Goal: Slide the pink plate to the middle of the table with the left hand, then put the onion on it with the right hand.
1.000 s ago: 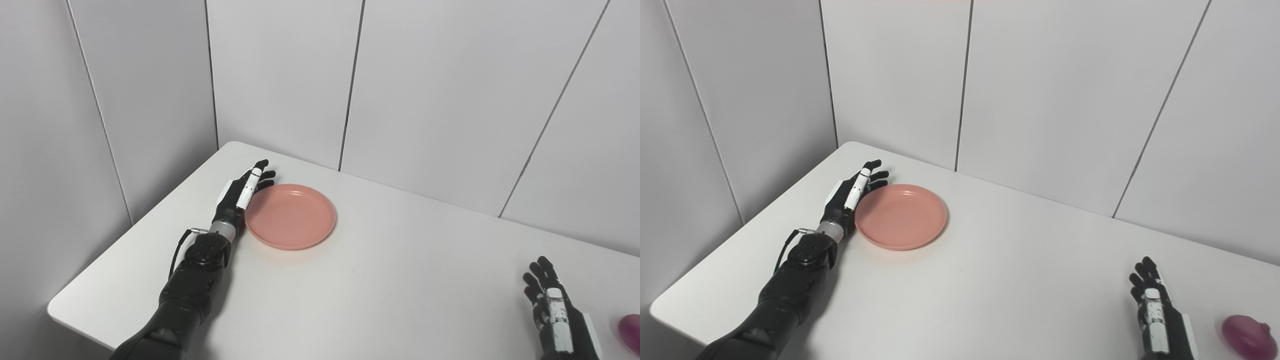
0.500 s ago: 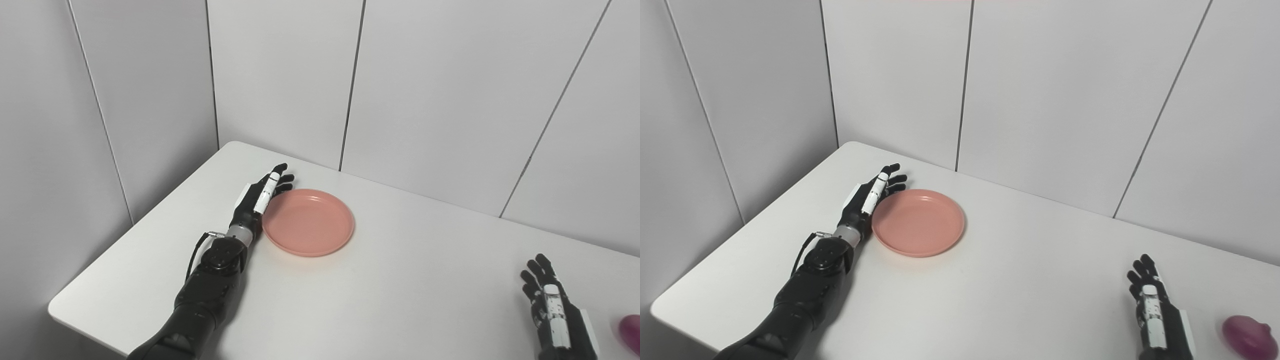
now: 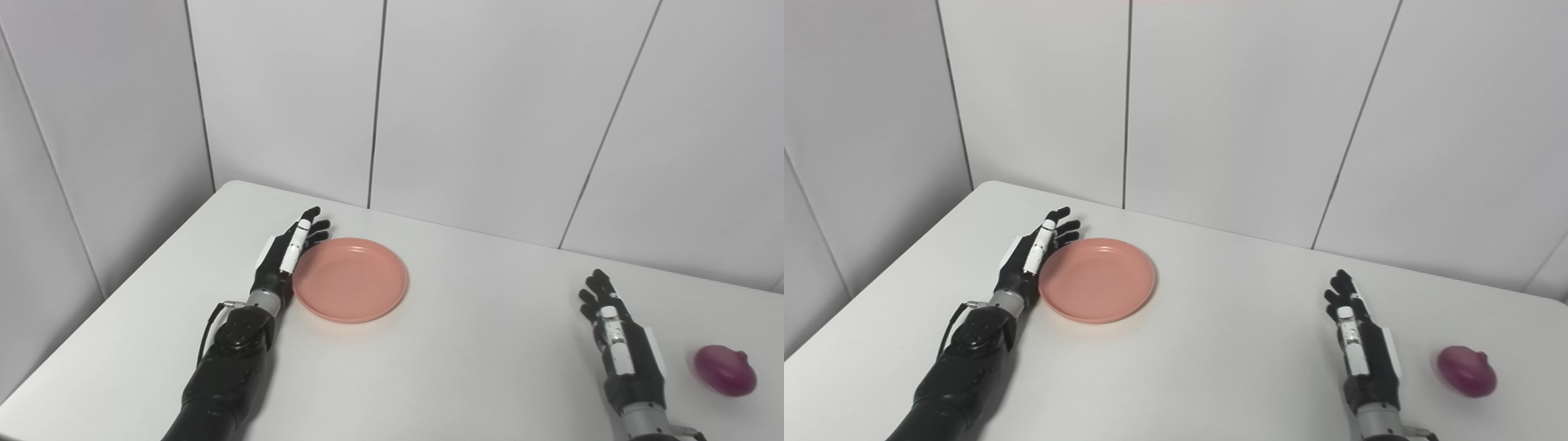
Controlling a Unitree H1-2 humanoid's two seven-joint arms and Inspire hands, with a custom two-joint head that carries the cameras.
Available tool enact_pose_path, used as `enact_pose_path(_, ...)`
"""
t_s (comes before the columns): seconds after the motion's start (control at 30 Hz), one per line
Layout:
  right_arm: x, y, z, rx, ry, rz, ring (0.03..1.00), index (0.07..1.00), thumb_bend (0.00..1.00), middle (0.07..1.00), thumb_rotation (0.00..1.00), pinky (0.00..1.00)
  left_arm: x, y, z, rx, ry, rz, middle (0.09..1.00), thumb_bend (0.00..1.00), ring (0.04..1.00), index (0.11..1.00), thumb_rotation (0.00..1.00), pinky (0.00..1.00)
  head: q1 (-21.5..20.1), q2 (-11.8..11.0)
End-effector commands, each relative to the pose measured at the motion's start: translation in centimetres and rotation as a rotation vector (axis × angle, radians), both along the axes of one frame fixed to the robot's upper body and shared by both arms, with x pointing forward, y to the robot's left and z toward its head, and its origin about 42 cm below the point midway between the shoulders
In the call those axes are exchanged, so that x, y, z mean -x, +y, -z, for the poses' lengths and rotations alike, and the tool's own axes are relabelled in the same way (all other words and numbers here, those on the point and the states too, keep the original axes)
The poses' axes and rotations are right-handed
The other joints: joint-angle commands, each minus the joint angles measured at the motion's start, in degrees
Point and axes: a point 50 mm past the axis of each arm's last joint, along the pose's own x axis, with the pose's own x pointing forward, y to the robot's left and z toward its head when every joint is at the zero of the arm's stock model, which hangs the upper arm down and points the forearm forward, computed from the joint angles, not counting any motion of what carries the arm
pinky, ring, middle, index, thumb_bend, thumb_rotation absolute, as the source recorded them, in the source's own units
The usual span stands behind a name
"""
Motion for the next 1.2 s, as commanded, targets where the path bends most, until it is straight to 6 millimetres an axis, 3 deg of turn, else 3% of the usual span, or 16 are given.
enact_pose_path(0.0, 0.4, 1.3, 0.2, -0.018, -0.017, -0.002, 0.919, 0.946, 0.41, 0.936, 0.86, 0.91, -0.7, -4.0, -0.7, 0.043, -0.011, 0.121, 0.852, 0.50, 0.850, 0.887, 1.00, 0.86, -0.7, 0.2)
enact_pose_path(0.23, 0.6, 2.5, -0.7, -0.002, -0.015, 0.015, 0.917, 0.941, 0.43, 0.930, 0.85, 0.90, 0.0, -5.2, -0.2, 0.046, 0.004, 0.144, 0.860, 0.51, 0.858, 0.894, 1.00, 0.87, -6.1, 1.8)
enact_pose_path(0.5, 0.6, 3.2, -0.9, 0.044, 0.003, 0.054, 0.897, 0.920, 0.48, 0.912, 0.88, 0.88, 0.3, -6.5, 0.3, 0.061, 0.004, 0.159, 0.867, 0.50, 0.866, 0.898, 1.00, 0.87, -9.9, 2.1)
enact_pose_path(0.9, 0.5, 3.2, -0.5, 0.037, 0.024, 0.082, 0.885, 0.897, 0.47, 0.891, 0.85, 0.86, 1.5, -9.8, 1.4, 0.172, 0.035, 0.184, 0.870, 0.52, 0.872, 0.897, 1.00, 0.90, -9.8, 1.8)
enact_pose_path(1.17, 0.5, 3.0, -0.5, 0.032, 0.017, 0.075, 0.882, 0.895, 0.47, 0.891, 0.85, 0.85, 2.6, -11.7, 1.5, 0.148, 0.040, 0.198, 0.866, 0.53, 0.864, 0.906, 1.00, 0.88, -9.0, 1.8)
